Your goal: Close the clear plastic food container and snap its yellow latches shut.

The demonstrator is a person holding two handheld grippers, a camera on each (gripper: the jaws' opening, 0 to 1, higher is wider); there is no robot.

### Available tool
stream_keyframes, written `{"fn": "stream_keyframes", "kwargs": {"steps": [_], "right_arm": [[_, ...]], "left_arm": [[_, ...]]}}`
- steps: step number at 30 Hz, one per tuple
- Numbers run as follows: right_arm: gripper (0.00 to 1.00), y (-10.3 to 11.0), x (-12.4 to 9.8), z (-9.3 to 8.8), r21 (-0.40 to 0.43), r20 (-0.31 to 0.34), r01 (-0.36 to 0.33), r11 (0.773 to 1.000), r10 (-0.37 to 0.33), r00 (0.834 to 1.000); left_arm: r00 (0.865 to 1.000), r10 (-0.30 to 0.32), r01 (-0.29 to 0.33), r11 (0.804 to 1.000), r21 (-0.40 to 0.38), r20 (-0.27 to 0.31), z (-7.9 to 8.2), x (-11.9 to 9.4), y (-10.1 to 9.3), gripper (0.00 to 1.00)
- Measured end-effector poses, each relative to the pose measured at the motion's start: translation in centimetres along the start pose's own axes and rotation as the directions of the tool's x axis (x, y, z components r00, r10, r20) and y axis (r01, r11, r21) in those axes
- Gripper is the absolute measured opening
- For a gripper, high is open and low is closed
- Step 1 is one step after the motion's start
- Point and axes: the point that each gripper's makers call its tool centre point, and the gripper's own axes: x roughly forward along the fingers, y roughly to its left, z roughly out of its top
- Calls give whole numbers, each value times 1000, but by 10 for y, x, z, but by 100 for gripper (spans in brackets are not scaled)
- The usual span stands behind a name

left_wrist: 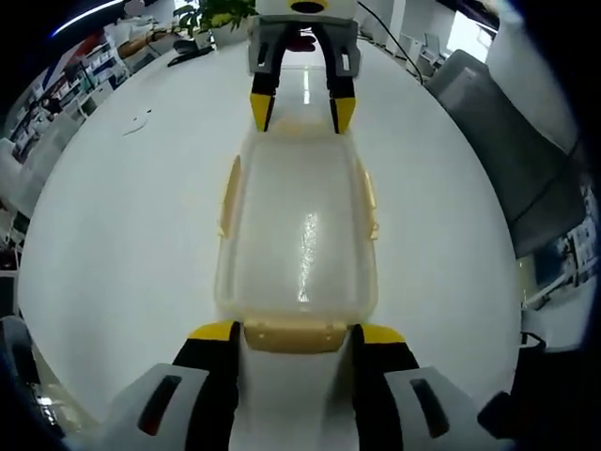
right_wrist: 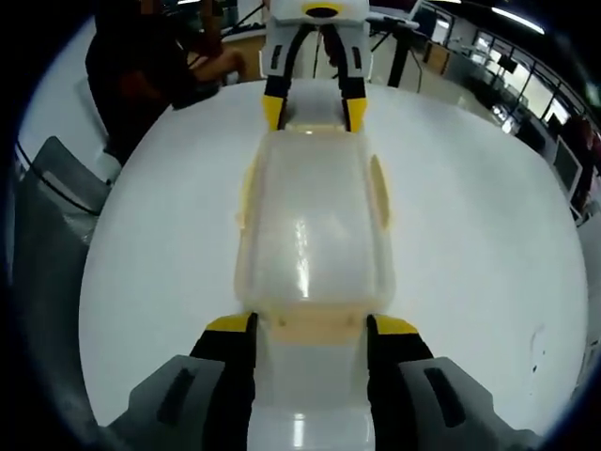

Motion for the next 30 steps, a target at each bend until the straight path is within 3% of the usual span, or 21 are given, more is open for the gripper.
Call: {"fn": "stream_keyframes", "kwargs": {"steps": [10, 15, 30], "right_arm": [[44, 1, 0, 1, -4, -1, -2, 1000, 2, 1000], [40, 0, -2, 0, -11, -10, -4, 1000, 4, 1000], [37, -1, -2, 0, -15, -28, -5, 1000, 5, 1000]], "left_arm": [[1000, 1, -1, 1000, -2, 7, -2, -1, 3, 40], [1000, -4, 4, 1000, -2, 9, -2, -1, 4, 34], [1000, -3, 3, 1000, 2, -1, -2, 0, 6, 33]]}}
